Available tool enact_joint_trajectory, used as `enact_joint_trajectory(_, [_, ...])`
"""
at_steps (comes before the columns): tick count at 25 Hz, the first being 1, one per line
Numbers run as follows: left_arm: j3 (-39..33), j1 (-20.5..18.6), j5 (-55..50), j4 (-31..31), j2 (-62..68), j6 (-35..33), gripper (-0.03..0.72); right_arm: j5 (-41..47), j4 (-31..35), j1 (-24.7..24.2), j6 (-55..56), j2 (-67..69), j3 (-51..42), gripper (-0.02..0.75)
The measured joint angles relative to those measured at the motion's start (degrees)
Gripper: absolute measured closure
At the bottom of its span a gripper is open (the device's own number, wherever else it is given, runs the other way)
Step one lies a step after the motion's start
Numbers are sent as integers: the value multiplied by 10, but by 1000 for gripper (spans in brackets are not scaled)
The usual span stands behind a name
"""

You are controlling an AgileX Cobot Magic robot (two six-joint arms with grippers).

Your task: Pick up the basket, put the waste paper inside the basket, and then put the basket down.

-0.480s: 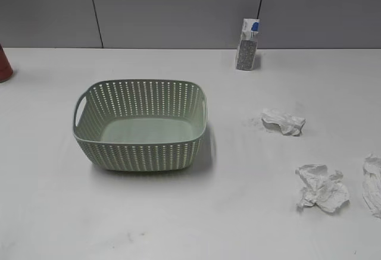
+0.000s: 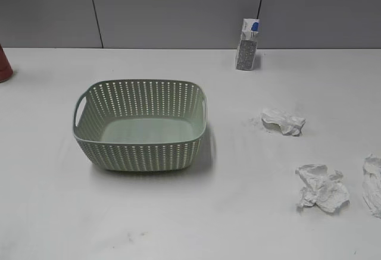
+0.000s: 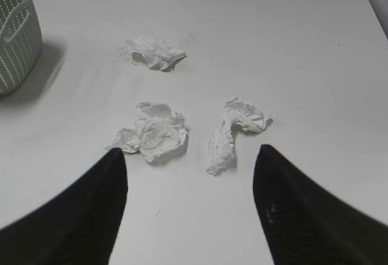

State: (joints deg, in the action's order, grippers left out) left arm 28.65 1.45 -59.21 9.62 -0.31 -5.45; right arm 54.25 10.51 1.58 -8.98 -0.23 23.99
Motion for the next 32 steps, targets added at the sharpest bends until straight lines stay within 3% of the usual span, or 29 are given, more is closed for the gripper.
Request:
enact_joint_trajectory(25, [0,0,4,22,1,0,237,0,0,0,0,0,0,216])
enact_joint_trajectory(32, [16,0,64,55,79,-25,237,0,0,0,1,0,0,218])
